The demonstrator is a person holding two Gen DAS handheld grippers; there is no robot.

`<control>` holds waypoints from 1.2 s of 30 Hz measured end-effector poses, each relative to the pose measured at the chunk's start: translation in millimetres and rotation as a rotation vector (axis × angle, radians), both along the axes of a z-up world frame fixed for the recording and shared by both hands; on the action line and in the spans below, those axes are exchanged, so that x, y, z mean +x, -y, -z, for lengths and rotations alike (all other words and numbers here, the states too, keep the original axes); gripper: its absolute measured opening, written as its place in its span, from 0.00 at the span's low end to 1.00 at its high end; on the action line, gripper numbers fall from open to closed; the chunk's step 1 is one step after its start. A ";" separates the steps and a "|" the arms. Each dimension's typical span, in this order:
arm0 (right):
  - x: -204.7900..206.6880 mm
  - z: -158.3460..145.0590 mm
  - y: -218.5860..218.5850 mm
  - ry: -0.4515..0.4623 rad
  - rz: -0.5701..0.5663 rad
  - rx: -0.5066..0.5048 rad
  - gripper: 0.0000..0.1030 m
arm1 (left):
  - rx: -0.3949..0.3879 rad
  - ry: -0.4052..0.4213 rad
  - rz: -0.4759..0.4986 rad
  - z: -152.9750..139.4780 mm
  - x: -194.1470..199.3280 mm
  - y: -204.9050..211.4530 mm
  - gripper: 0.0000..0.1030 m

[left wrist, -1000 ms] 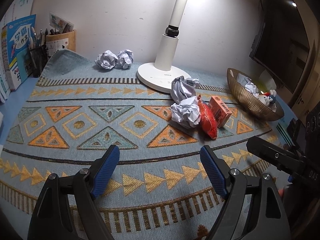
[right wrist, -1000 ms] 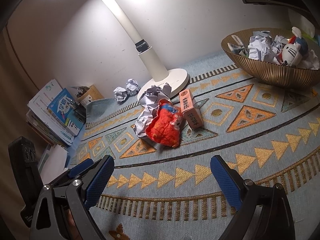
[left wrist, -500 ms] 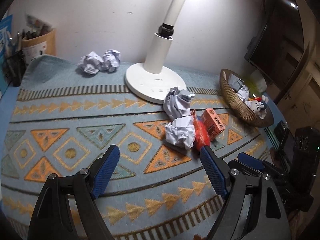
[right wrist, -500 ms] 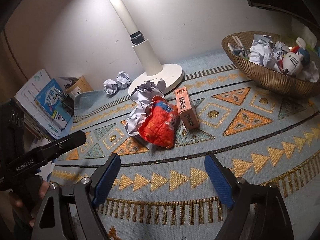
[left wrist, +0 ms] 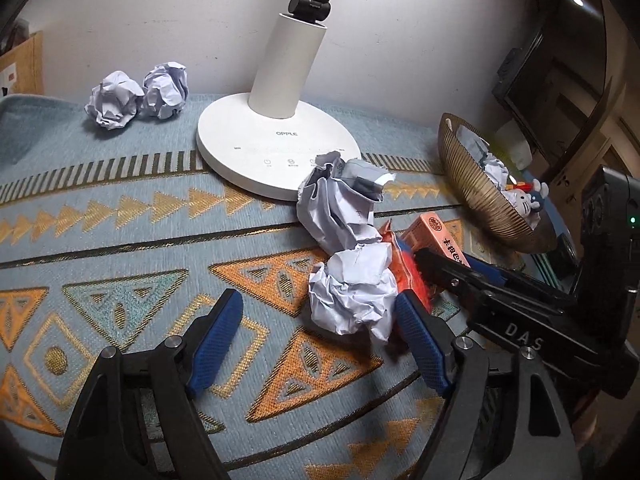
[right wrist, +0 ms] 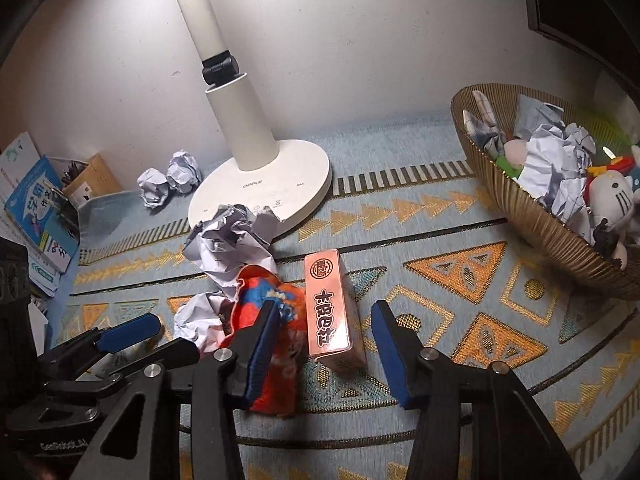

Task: Organize objects
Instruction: 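Grasp a paper ball with the left tool while the right tool grasps the orange box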

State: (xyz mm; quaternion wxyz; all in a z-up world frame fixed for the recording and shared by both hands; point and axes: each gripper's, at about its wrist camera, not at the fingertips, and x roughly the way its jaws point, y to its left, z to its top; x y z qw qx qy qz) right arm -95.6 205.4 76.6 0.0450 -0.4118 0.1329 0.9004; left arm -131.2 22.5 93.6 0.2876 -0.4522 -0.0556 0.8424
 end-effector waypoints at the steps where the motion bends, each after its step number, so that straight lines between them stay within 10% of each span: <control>1: -0.8 3.4 -1.1 0.005 0.000 -0.003 0.34 | -0.004 -0.003 0.001 0.3 -0.4 -3.2 0.74; 14: 7.8 7.6 1.1 0.002 -0.002 0.047 0.19 | 0.016 -0.084 0.034 -7.2 10.6 -12.5 0.39; 36: 10.8 2.5 -6.5 -0.011 0.012 -0.009 0.18 | 0.109 -0.096 0.037 -12.5 14.5 5.0 0.35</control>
